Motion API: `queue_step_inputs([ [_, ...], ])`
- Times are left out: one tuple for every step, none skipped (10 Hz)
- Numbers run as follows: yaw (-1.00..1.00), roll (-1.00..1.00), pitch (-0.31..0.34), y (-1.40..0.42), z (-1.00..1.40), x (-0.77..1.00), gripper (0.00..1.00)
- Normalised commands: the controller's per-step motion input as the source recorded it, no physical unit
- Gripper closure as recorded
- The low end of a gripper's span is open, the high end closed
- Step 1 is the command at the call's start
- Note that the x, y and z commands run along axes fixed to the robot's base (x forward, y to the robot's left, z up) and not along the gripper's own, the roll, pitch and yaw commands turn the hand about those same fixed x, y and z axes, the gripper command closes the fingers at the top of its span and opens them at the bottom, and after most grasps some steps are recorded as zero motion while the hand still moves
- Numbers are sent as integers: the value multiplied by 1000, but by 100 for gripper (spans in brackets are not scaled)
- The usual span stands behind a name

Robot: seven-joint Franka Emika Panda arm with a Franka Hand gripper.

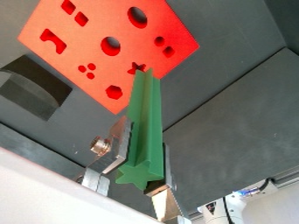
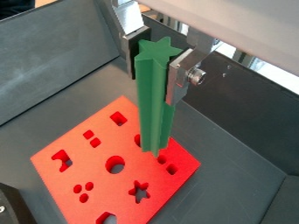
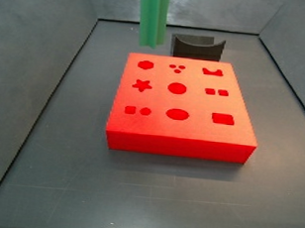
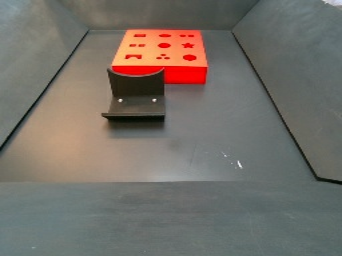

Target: Insert the star object.

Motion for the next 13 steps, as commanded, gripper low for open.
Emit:
queue_step_inputs([
  [-57, -19, -24, 420, -346, 283, 100],
  [-503, 0, 0, 446, -594, 446, 100],
  [-643, 0, 0, 317, -743, 303, 100],
  [-791, 0, 0, 171, -946, 180, 100],
  [-774, 0, 26, 240, -1000, 100, 100],
  [-623, -17, 76, 449, -1000, 0, 100],
  [-374, -39, 116, 383, -940, -154, 100],
  [-231, 0, 64, 111, -571, -229, 100],
  [-40, 0, 0, 0, -269, -66, 100],
  [-71, -39, -26, -37, -109, 0, 100],
  [-534, -63, -80, -51, 23, 26, 100],
  [-789, -47, -86, 0, 0, -23, 100],
  [-849, -26, -76, 0, 0, -89, 100],
])
